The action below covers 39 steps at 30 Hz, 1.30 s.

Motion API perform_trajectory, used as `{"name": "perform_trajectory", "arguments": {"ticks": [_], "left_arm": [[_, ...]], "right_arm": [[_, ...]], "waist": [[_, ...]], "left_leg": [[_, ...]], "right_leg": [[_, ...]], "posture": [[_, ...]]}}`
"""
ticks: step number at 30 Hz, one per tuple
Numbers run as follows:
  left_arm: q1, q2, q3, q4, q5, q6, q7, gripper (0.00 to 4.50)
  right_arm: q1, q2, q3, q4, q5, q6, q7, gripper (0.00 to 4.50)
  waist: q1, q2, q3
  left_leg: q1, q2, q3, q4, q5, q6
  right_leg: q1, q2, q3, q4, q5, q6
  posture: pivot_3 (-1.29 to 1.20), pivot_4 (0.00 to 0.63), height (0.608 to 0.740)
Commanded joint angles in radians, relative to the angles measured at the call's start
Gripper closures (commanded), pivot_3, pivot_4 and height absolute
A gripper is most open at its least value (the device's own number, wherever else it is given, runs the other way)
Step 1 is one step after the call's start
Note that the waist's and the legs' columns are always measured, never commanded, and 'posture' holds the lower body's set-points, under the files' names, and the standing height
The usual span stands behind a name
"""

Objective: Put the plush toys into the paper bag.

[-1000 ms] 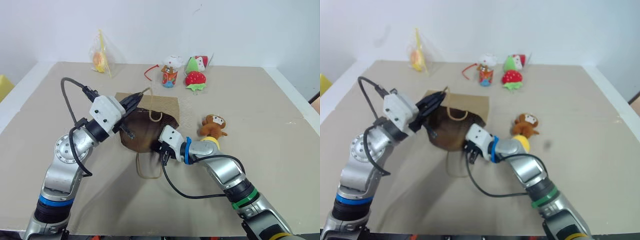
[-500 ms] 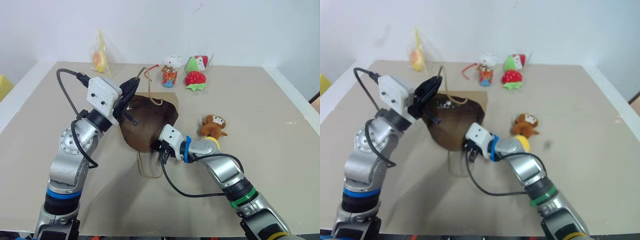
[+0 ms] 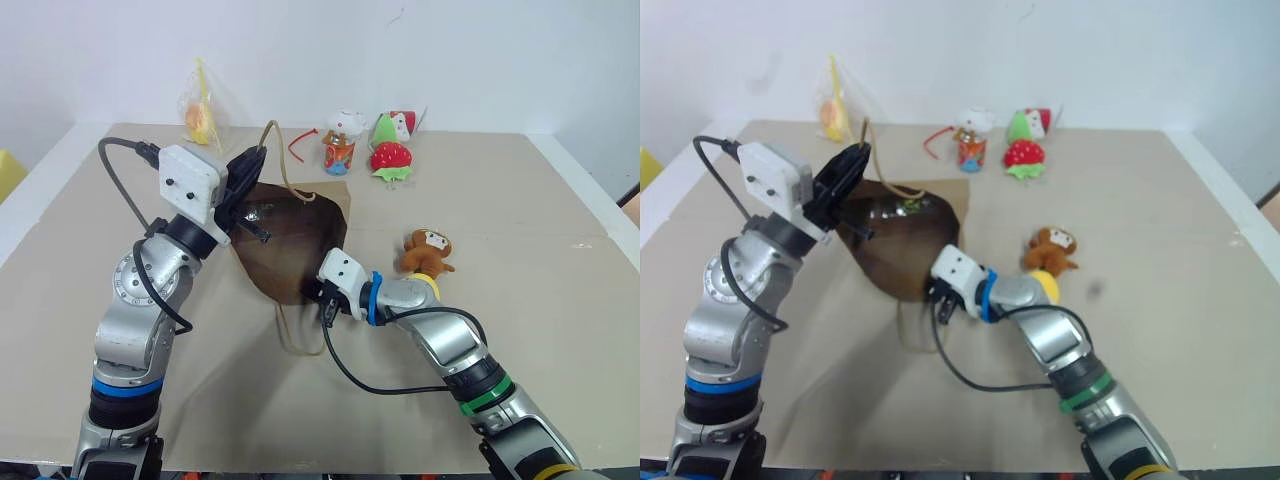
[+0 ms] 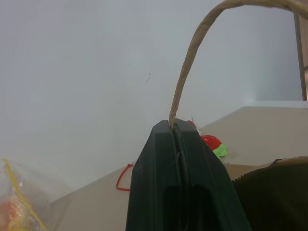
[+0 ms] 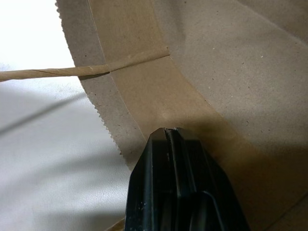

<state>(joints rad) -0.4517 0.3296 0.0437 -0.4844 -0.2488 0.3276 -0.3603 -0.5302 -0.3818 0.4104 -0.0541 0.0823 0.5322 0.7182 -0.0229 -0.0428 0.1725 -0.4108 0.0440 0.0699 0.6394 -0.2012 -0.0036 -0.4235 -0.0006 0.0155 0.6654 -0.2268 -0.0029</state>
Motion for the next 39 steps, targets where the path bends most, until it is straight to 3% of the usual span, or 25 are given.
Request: {"name": "perform_trajectory", "arguments": {"ticks": [1, 14, 21, 28, 31, 35, 39], "left_arm": [[-0.005, 0.022, -0.016, -0.043, 0.004, -0.023, -0.027, 4.5], [0.041, 0.035, -0.065, -0.011, -0.014, 0.018, -0.089, 4.5], [0.062, 0.047, -0.081, -0.002, -0.003, -0.007, -0.11, 4.5], [0.071, 0.047, -0.092, 0.005, 0.009, -0.028, -0.125, 4.5], [0.077, 0.042, -0.099, 0.001, 0.012, -0.03, -0.128, 4.5], [0.08, 0.035, -0.105, -0.004, 0.01, -0.024, -0.126, 4.5], [0.079, 0.028, -0.104, -0.017, 0.003, -0.009, -0.118, 4.5]], "right_arm": [[-0.008, 0.008, -0.03, 0.008, -0.002, -0.011, -0.001, 4.42], [-0.016, -0.051, -0.112, -0.119, 0.039, -0.001, 0.047, 4.42], [0.045, -0.195, -0.313, -0.328, 0.213, 0.112, 0.14, 4.42], [0.124, -0.438, -0.554, -0.333, 0.383, 0.17, 0.322, 2.36], [0.219, -0.552, -0.575, -0.287, 0.376, 0.123, 0.432, 1.41], [0.289, -0.581, -0.533, -0.236, 0.331, 0.015, 0.468, 0.03], [0.278, -0.541, -0.465, -0.127, 0.254, -0.09, 0.435, 0.03]], "waist": [[0.0, 0.0, 0.0], [0.0, 0.0, 0.0], [0.002, 0.0, 0.0], [0.001, 0.0, 0.001], [0.003, -0.001, 0.001], [0.001, -0.001, 0.001], [0.0, -0.001, 0.001]], "left_leg": [[0.0, 0.0, 0.0, 0.0, 0.0, 0.0], [-0.001, 0.0, 0.0, 0.0, 0.0, 0.0], [-0.002, 0.0, 0.0, -0.001, 0.0, 0.0], [-0.002, -0.002, 0.0, -0.001, 0.0, 0.0], [-0.002, -0.002, -0.002, -0.001, 0.0, 0.0], [-0.002, -0.002, -0.001, -0.002, 0.0, 0.0], [0.0, -0.001, -0.001, -0.001, 0.0, 0.0]], "right_leg": [[0.0, 0.0, 0.0, 0.0, 0.0, 0.0], [-0.001, 0.0, 0.0, 0.0, 0.0, 0.0], [-0.001, -0.001, 0.0, -0.001, 0.0, 0.0], [-0.001, -0.003, 0.0, -0.002, -0.001, 0.0], [-0.001, -0.002, -0.001, -0.002, -0.001, -0.001], [-0.001, -0.002, -0.001, -0.002, -0.002, -0.001], [0.0, -0.001, 0.0, -0.002, -0.001, 0.0]], "posture": [[0.0, 0.15, 0.74], [0.0, 0.15, 0.74], [0.0, 0.15, 0.74], [0.0, 0.15, 0.74], [0.0, 0.15, 0.74], [0.0, 0.15, 0.74], [0.0, 0.15, 0.74]]}}
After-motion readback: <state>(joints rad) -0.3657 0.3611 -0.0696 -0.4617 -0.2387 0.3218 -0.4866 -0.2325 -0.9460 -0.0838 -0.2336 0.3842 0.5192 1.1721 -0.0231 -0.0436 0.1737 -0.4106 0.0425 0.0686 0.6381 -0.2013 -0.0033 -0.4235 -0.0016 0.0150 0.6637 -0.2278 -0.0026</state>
